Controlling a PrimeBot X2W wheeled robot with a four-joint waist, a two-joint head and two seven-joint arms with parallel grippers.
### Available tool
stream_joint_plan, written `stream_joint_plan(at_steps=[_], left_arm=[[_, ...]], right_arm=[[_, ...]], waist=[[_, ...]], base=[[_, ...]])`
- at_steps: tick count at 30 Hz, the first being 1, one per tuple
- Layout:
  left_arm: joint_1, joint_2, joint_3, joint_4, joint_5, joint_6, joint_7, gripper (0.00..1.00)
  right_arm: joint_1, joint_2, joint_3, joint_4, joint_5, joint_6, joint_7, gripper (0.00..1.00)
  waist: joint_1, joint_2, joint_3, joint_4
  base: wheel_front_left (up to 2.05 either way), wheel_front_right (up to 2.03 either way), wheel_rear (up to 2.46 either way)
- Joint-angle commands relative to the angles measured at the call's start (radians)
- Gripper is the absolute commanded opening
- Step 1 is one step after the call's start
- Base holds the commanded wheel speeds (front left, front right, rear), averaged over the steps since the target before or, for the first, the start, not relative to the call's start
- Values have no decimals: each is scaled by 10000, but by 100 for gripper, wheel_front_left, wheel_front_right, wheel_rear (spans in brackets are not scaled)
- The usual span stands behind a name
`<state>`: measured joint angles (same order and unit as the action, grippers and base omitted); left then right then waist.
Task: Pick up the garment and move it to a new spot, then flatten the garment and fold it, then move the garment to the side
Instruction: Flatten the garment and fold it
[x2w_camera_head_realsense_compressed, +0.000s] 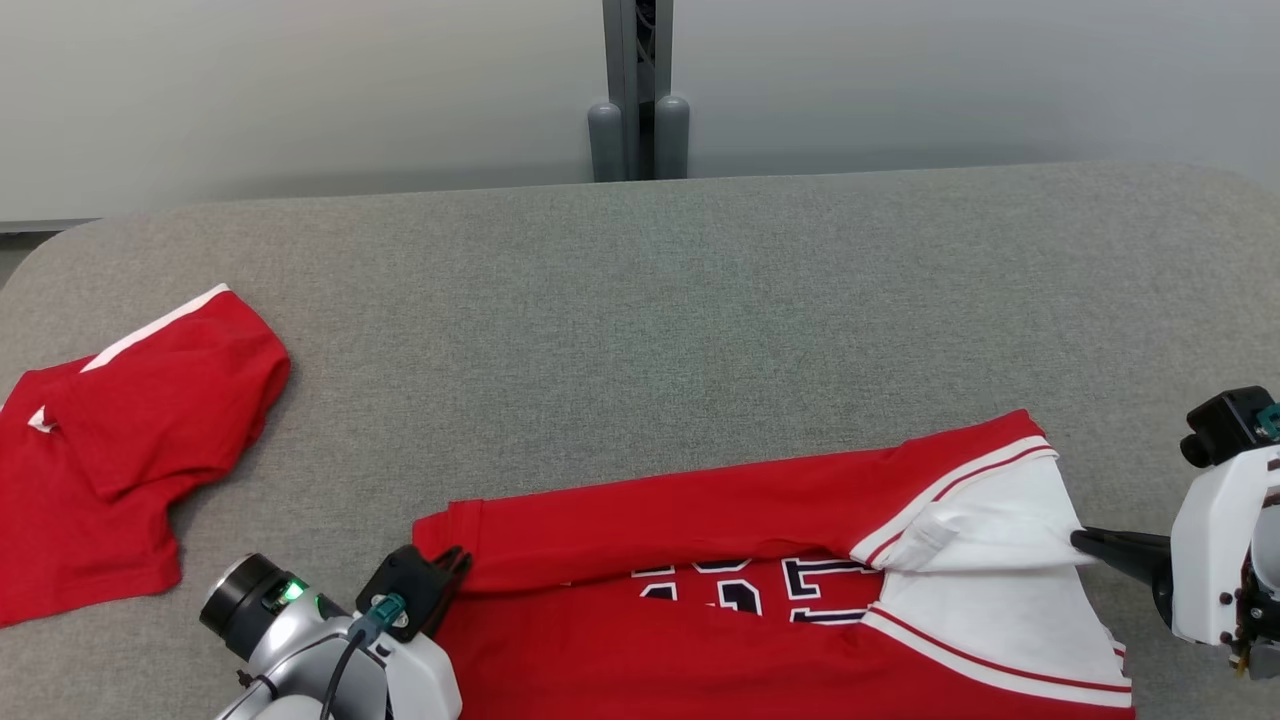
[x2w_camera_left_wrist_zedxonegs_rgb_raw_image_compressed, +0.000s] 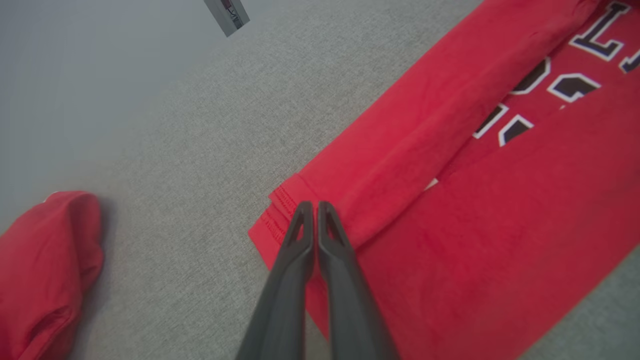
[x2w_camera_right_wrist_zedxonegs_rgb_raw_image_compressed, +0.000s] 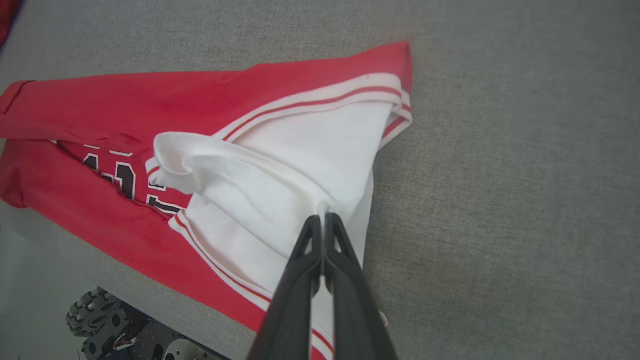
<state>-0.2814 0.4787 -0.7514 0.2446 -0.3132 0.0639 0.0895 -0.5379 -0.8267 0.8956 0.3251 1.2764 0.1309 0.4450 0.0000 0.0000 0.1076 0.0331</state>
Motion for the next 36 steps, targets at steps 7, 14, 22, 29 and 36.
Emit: stream_joint_plan(at_steps=[7,14,22,29,36], left_arm=[[188,116,-163,-202,-169,-33,399,0],[315,182,-203,-205,-236,109,569,100],[148,141,191,-507,-330,675,397,100],[74,-406,1056,-618,-655,1737,-502,100],[302,-1396,2156,-492,-1295,2657,-2476,100]], right_arm=[[510,83,-400,22,-9,0,477,37],[810,67,-636,136,23,0,1283,100],[709,248,-1623,160,-592,0,819,100],[600,841,-2768,-51,-2004,0,-1099,100],[989,2025,-4111,-96,-3965,0,-4119,100]], waist=[[0,0,32,30],[0,0,-95,0],[0,0,-322,-66],[0,0,-404,-151],[0,0,-478,-238]], base=[[0,0,0],[0,0,0],[0,0,0],[0,0,0],[0,0,0]])
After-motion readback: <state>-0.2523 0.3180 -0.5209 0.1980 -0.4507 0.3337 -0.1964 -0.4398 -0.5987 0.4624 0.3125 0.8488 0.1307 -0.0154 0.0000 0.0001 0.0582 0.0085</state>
